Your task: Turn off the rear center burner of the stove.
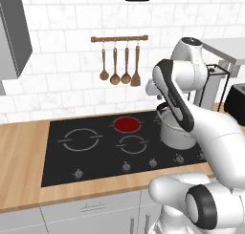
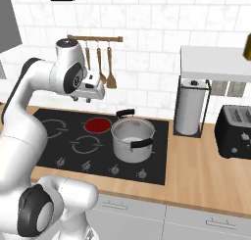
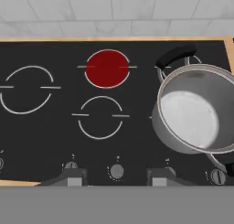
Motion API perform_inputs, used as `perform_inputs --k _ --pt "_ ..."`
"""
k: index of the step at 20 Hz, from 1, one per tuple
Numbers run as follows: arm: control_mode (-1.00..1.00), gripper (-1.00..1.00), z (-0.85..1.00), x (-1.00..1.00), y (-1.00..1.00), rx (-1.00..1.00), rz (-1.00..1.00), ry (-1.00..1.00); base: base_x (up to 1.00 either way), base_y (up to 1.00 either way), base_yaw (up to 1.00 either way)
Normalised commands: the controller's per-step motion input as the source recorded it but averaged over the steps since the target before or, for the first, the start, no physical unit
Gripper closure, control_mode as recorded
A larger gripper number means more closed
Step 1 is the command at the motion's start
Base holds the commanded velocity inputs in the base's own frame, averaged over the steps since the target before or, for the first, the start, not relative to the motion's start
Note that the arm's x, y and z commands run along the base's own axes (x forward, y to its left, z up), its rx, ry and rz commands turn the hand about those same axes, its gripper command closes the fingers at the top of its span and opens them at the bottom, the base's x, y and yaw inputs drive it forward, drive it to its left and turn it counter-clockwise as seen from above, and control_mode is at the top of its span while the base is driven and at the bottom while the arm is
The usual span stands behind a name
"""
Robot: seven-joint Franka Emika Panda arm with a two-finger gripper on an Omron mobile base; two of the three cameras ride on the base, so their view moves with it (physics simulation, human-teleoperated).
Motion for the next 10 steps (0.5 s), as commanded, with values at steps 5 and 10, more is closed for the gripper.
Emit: perform_inputs --k 5,10 --pt "-1.00 -1.00 -0.14 -0.22 0.08 -0.06 0.00 0.01 0.00 0.00 0.00" --pt "-1.00 -1.00 -0.64 -0.30 0.20 -0.12 0.00 0.18 0.00 0.00 0.00"
